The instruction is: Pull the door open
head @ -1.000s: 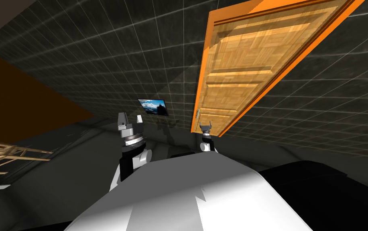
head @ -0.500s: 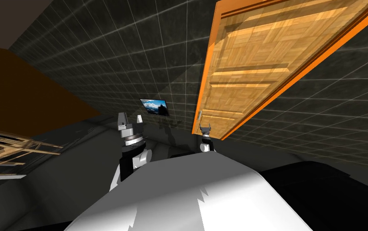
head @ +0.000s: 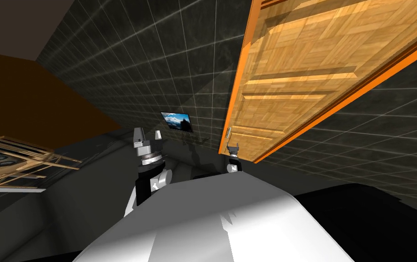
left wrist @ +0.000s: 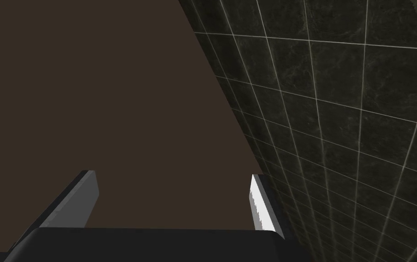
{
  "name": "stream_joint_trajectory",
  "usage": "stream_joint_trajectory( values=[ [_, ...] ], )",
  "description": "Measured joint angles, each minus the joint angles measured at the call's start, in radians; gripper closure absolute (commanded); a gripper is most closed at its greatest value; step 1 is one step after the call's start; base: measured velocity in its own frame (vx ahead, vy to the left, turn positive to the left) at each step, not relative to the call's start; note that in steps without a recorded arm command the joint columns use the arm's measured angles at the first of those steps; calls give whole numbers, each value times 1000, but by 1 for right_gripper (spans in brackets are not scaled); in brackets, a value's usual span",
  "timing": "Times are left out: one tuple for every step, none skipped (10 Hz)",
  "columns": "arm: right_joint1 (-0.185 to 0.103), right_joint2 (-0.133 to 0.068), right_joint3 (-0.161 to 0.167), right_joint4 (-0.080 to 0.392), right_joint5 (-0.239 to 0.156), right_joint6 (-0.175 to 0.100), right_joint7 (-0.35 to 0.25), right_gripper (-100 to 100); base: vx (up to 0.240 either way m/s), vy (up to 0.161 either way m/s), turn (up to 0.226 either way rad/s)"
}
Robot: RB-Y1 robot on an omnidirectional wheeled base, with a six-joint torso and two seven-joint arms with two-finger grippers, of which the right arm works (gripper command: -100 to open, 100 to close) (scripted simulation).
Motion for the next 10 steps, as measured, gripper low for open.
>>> stream_joint_trajectory(
  values=[
    [-1,-1,3,14,-18,-3,-13,-100,90,-53,87],
    [-3,-2,7,29,-35,-4,-23,-100,87,-31,78],
    [-11,-5,7,49,-54,-4,-35,-100,92,-38,69],
    [-21,-7,11,81,-69,-12,-51,-100,82,-49,83],
    [-27,-10,14,105,-84,-20,-67,-100,87,-55,82],
    [-34,-16,17,130,-100,-26,-84,-100,94,-52,86],
    [-37,-14,23,151,-114,-34,-97,-100,84,-58,73],
    [-44,-18,25,175,-129,-41,-111,-100,108,-72,107],
    [-54,-25,28,210,-150,-49,-134,-100,113,-76,99],
    [-56,-24,31,225,-169,-52,-145,-100,95,-55,55]
  ],
)
